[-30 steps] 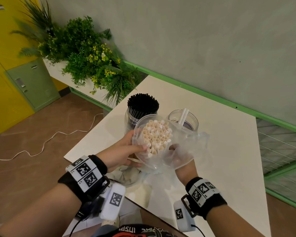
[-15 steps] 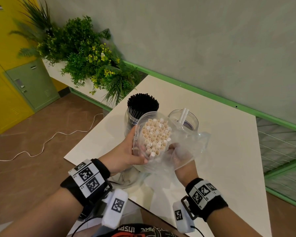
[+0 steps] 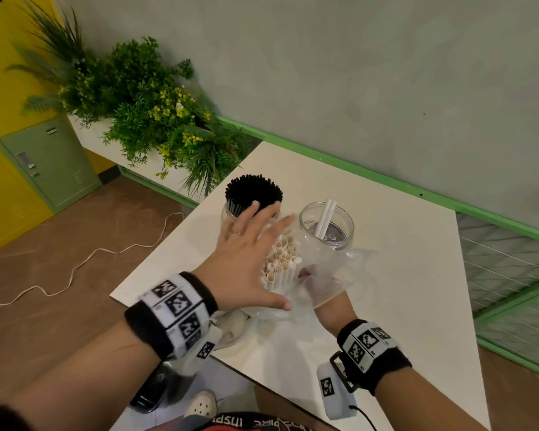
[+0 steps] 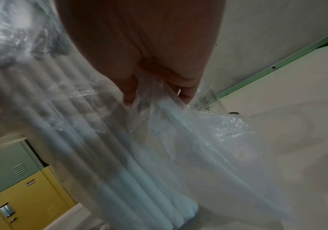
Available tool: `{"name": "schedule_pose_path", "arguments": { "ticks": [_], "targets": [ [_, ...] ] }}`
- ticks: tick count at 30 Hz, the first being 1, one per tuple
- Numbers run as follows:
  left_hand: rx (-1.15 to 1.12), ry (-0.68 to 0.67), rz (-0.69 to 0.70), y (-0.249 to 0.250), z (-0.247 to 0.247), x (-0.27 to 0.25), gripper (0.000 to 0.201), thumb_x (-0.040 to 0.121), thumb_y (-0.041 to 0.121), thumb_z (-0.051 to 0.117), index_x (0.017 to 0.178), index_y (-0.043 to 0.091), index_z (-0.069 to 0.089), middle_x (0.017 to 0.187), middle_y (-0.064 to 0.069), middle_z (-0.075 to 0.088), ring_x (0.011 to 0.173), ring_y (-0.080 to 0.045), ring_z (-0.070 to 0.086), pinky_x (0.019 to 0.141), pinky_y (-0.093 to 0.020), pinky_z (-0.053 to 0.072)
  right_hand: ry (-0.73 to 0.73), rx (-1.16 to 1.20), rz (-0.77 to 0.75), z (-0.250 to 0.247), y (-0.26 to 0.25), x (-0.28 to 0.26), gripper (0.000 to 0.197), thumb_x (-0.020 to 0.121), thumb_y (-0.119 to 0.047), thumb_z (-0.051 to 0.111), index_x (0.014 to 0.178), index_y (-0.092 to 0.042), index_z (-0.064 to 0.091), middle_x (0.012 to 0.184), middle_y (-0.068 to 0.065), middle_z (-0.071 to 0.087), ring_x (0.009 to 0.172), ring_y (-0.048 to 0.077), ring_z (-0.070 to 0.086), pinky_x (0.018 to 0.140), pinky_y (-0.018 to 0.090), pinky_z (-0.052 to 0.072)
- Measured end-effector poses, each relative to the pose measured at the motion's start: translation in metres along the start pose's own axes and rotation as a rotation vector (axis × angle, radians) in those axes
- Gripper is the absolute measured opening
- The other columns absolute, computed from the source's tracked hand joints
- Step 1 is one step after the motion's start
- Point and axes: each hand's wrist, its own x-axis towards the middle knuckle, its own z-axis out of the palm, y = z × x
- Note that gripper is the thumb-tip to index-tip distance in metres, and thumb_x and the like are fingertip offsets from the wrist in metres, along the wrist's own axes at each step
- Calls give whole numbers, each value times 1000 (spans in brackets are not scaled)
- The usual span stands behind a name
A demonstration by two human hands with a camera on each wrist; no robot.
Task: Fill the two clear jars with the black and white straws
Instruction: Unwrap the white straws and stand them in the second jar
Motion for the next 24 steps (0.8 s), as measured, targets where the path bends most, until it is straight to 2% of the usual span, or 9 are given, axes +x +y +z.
{"name": "schedule_pose_path", "arguments": {
  "ticks": [2, 5, 9, 11, 13, 15, 18, 21, 24],
  "targets": [
    [136, -23, 46, 2, 11, 16, 112, 61, 85, 53, 147, 42, -5, 157, 15, -11, 145, -15, -17, 115, -53, -7, -9, -48, -46, -5, -8, -4, 13, 87, -23, 50, 89, -24, 62, 104, 12, 64, 99, 33, 59, 90, 41, 47],
    [142, -47, 35, -3, 24, 30, 94, 69, 81, 47, 146, 39, 13, 153, 11, 19, 143, -19, 11, 114, -54, 17, 38, 137, -202, -28, -10, -13, 37, 85, -13, 66, 115, -32, 58, 114, -5, 63, 109, 14, 59, 93, 33, 47],
    [130, 39, 48, -7, 33, 32, 75, 75, 72, 47, 139, 37, 30, 135, 11, 43, 127, -17, 36, 103, -42, 34, 371, 245, -61, -65, -7, -31, 80, 78, -6, 62, 143, -25, 20, 137, 1, 37, 124, 19, 43, 95, 25, 42],
    [121, 69, 47, -7, 34, 32, 70, 76, 71, 48, 135, 36, 35, 129, 10, 48, 122, -18, 40, 99, -43, 39, 575, 247, -153, -79, -19, -43, 74, 75, -4, 53, 138, -28, 23, 134, 1, 35, 124, 17, 40, 98, 26, 37],
    [123, 72, 41, -5, 35, 34, 67, 76, 70, 49, 133, 36, 37, 127, 10, 49, 121, -18, 41, 98, -43, 39, 702, 61, -416, -84, -45, -54, 57, 73, -8, 50, 126, -24, 40, 130, -1, 37, 124, 15, 39, 105, 30, 33],
    [130, 70, 43, -3, 37, 36, 68, 75, 70, 47, 133, 36, 37, 126, 10, 50, 121, -18, 42, 98, -41, 39, 666, -296, -600, -76, -64, -55, 29, 77, -14, 52, 105, -22, 57, 129, 0, 42, 126, 20, 38, 106, 34, 29],
    [124, 75, 57, 0, 37, 35, 71, 72, 73, 39, 132, 34, 41, 123, 9, 52, 118, -20, 44, 94, -41, 39, 450, -869, -595, -63, -63, -42, 8, 75, -24, 66, 83, -24, 66, 134, 5, 49, 134, 32, 36, 108, 49, 24],
    [122, 82, 70, -1, 38, 32, 71, 72, 74, 37, 130, 33, 43, 122, 9, 53, 117, -19, 45, 94, -40, 38, 296, -1064, -420, -64, -46, -31, 33, 63, -39, 79, 92, -26, 68, 130, 4, 55, 128, 32, 44, 109, 57, 22],
    [124, 96, 73, -2, 38, 30, 70, 72, 72, 38, 129, 32, 46, 120, 9, 54, 116, -19, 46, 95, -39, 37, 144, -1073, -315, -69, -36, -29, 86, 59, -60, 77, 133, -26, 47, 137, 2, 45, 125, 28, 45, 109, 52, 25]
  ]
}}
